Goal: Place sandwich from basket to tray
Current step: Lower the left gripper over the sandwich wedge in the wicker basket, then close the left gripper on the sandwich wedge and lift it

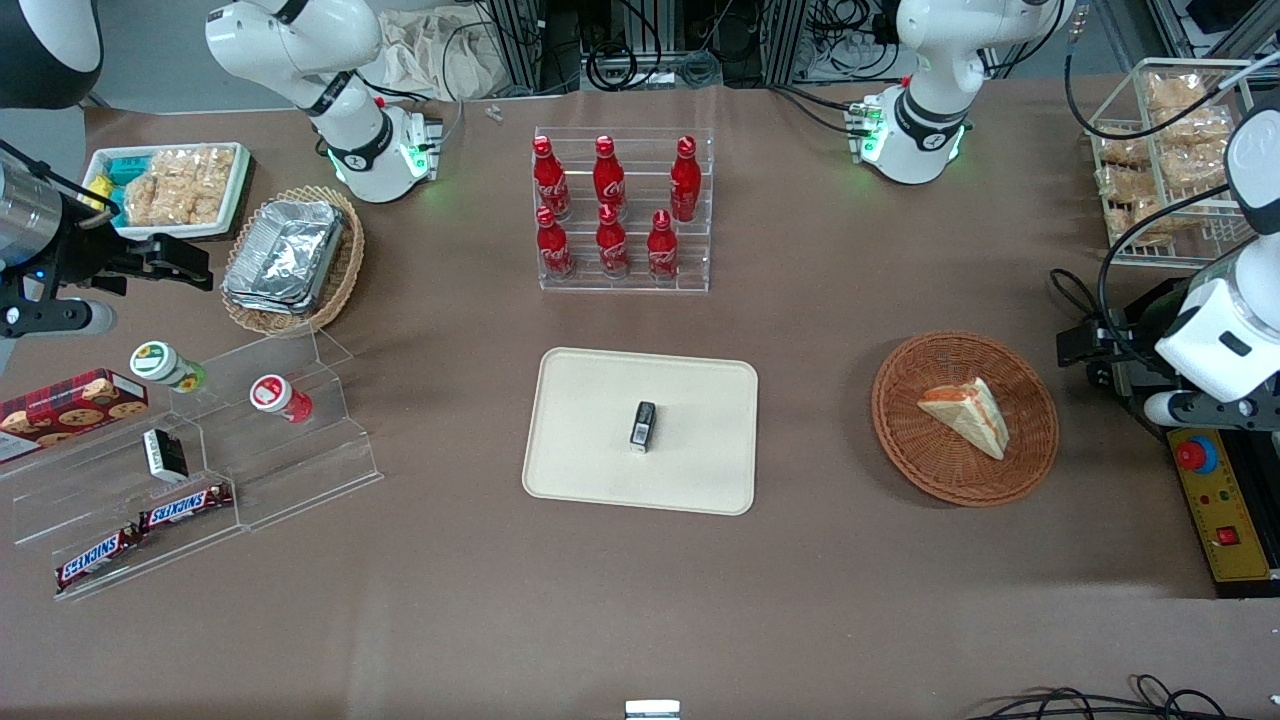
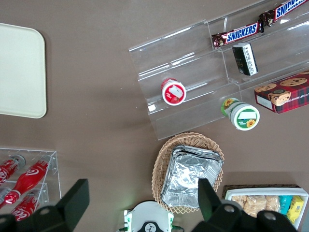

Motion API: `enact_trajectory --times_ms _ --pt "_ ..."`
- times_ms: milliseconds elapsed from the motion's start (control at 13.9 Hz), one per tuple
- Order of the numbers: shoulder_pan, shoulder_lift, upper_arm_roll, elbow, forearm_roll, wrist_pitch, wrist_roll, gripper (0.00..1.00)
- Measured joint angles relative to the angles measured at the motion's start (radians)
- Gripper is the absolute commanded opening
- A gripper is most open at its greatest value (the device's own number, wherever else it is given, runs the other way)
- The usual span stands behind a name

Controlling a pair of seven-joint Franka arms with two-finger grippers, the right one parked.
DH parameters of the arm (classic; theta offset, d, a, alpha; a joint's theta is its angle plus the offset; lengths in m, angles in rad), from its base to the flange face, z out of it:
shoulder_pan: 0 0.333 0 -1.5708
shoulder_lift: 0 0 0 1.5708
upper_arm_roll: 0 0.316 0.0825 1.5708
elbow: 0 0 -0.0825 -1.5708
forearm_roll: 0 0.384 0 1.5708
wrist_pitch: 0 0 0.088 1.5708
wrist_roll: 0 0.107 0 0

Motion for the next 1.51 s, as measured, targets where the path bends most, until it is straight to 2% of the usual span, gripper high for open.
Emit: enact_trajectory --times_ms 360,721,865,1009,1153,1514 --pt "0.0 0.013 -0.001 0.006 0.007 -0.007 -0.018 1.0" --pt "-0.001 0.061 -0.015 -0.021 0.017 0.028 -0.416 1.0" --pt "0.0 0.063 -0.015 -0.088 0.016 0.106 -0.529 1.0" --pt "0.001 0.063 -0.014 -0.165 0.017 0.151 -0.726 1.0" --pt "0.001 0.064 -0.015 -0.273 0.018 0.278 -0.86 1.0" --pt "0.001 0.064 -0.015 -0.445 0.018 0.477 -1.029 1.0"
